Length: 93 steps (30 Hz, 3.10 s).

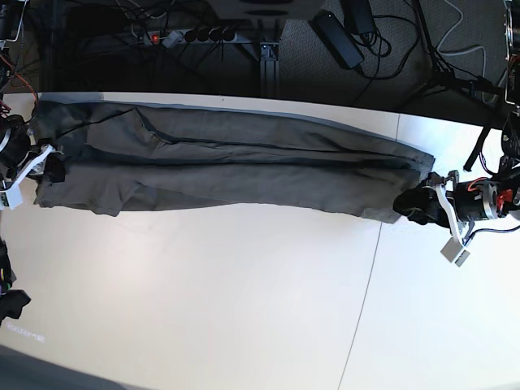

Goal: Fold the T-shirt properly
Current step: 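Fold the hem edge over onto the shirt with both grippers, then regrasp the ends of the folded strip with both grippers, then lift the strip end with the left gripper and fold it toward the right gripper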

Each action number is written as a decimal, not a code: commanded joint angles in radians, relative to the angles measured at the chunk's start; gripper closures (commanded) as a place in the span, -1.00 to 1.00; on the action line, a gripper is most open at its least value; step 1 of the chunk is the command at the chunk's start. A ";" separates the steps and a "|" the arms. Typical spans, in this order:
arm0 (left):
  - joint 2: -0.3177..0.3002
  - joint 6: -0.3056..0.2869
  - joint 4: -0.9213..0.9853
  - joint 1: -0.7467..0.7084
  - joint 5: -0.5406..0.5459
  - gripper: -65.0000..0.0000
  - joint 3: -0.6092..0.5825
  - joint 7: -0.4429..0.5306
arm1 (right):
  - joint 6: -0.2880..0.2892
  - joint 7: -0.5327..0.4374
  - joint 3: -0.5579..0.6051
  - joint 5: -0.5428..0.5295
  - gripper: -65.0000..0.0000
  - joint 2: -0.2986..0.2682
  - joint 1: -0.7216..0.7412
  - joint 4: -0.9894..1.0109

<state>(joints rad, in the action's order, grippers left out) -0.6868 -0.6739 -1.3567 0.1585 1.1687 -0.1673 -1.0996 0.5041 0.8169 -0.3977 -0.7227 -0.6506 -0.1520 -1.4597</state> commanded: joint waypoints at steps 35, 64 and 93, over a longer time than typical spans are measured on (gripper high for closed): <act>0.023 -0.024 -0.014 -0.150 -0.295 -0.36 0.108 0.250 | 0.059 -0.042 -0.119 -0.078 1.00 0.174 0.010 0.000; 0.132 -0.024 -0.003 -0.080 -0.602 1.00 0.108 0.401 | 0.059 -0.050 -0.124 -0.116 1.00 0.182 0.016 -0.034; 0.385 0.013 -0.370 0.051 -0.660 1.00 -0.195 0.159 | 0.060 -0.041 -0.126 -0.044 1.00 0.185 0.010 -0.088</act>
<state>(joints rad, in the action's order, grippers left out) -0.2890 -0.6708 -1.7119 0.1844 0.4984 -0.3729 -0.9619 0.5041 0.7914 -0.5133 -0.7540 -0.4435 -0.1520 -1.5318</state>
